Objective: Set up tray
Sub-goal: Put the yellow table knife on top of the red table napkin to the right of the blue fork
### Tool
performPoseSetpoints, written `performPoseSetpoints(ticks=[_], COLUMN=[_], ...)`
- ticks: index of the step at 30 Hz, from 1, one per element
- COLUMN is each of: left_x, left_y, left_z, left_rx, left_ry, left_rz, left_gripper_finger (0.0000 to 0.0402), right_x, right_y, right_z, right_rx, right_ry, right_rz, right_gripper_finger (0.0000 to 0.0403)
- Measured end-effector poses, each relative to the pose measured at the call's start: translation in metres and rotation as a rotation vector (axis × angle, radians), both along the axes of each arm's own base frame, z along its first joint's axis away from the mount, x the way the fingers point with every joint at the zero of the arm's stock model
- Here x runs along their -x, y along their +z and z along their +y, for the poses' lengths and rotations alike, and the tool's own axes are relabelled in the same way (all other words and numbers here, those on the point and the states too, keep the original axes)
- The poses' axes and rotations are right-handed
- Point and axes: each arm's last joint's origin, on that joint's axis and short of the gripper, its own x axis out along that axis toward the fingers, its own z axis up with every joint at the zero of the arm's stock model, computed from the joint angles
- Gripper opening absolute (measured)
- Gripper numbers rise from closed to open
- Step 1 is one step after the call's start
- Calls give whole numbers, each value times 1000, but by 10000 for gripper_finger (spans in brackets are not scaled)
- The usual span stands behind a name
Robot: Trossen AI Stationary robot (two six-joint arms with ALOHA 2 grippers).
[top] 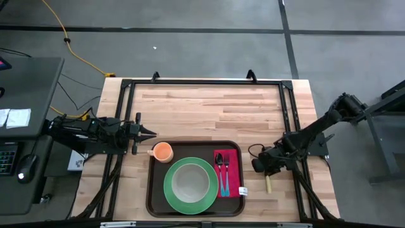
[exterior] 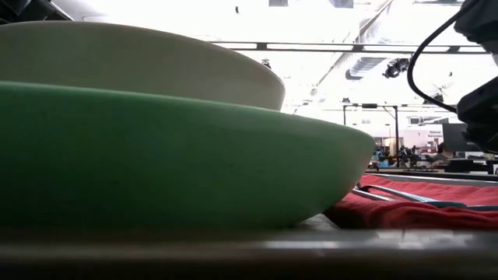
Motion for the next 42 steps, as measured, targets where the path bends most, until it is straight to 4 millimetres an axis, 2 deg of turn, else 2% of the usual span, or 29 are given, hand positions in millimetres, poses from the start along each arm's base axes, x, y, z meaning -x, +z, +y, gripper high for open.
performPoseSetpoints(ticks=[24, 36, 42], left_x=[0, 0, 0], left_y=[0, 0, 0], left_z=[0, 0, 0], left_rx=[-2, -2, -2], left_ry=[1, 1, 2], left_rz=[0, 0, 0], left_gripper_finger=[74, 74, 74], right_x=[-2, -16, -20], right_y=[3, 4, 4], right_z=[-2, -23, -29], right_rx=[-19, 112, 146], right_ry=[-27, -159, -170], right_rz=[-17, -134, -167], right_gripper_finger=[28, 27, 28])
